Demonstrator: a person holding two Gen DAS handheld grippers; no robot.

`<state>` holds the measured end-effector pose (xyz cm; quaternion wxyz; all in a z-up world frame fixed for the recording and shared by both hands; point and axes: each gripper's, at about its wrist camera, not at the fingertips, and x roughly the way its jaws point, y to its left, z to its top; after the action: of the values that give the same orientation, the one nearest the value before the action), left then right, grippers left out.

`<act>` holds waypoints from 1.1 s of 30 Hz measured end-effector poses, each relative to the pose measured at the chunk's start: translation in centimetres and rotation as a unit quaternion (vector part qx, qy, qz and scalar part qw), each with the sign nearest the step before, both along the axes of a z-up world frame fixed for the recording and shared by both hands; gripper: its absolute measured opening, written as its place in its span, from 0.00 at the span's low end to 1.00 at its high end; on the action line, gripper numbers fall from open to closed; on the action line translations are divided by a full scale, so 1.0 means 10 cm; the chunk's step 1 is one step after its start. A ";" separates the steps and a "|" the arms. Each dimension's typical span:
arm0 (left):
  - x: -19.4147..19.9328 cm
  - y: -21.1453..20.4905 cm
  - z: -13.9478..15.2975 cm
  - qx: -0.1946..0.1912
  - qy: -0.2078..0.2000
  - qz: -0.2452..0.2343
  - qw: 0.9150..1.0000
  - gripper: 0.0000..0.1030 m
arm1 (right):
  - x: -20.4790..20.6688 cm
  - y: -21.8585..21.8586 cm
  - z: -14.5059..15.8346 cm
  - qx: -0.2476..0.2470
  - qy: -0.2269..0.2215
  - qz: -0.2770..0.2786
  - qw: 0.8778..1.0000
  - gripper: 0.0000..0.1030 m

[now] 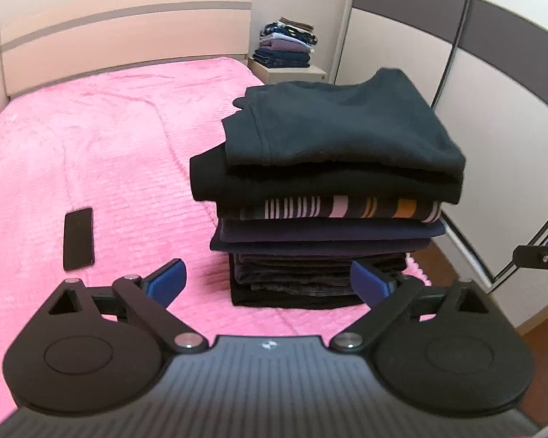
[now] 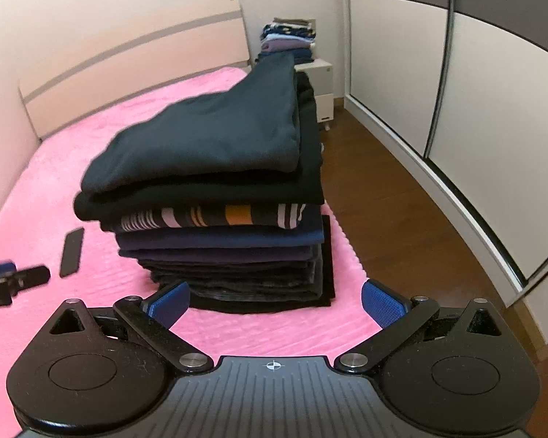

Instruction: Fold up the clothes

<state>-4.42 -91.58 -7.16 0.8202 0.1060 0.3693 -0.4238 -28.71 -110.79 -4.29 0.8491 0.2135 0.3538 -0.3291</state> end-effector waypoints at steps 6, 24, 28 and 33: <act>-0.26 0.28 0.17 -0.015 -0.004 -0.034 0.999 0.92 | -0.06 0.32 0.24 -0.003 -0.016 -0.008 1.000 1.00; -0.45 0.96 0.38 0.013 0.012 -0.058 0.998 0.92 | -0.18 1.22 0.43 -0.004 -0.008 -0.044 0.999 1.00; -0.45 1.09 0.39 0.020 0.016 -0.069 0.997 0.92 | -0.21 1.36 0.43 -0.005 0.002 -0.055 0.998 1.00; -0.51 1.16 0.37 0.041 0.009 -0.084 0.996 0.92 | -0.26 1.49 0.44 -0.009 0.021 -0.062 0.998 1.00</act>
<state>-9.52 -79.98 -3.47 0.7734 0.1666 0.3831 -0.4769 -31.35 -95.93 0.06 0.8216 0.2201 0.3544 -0.3884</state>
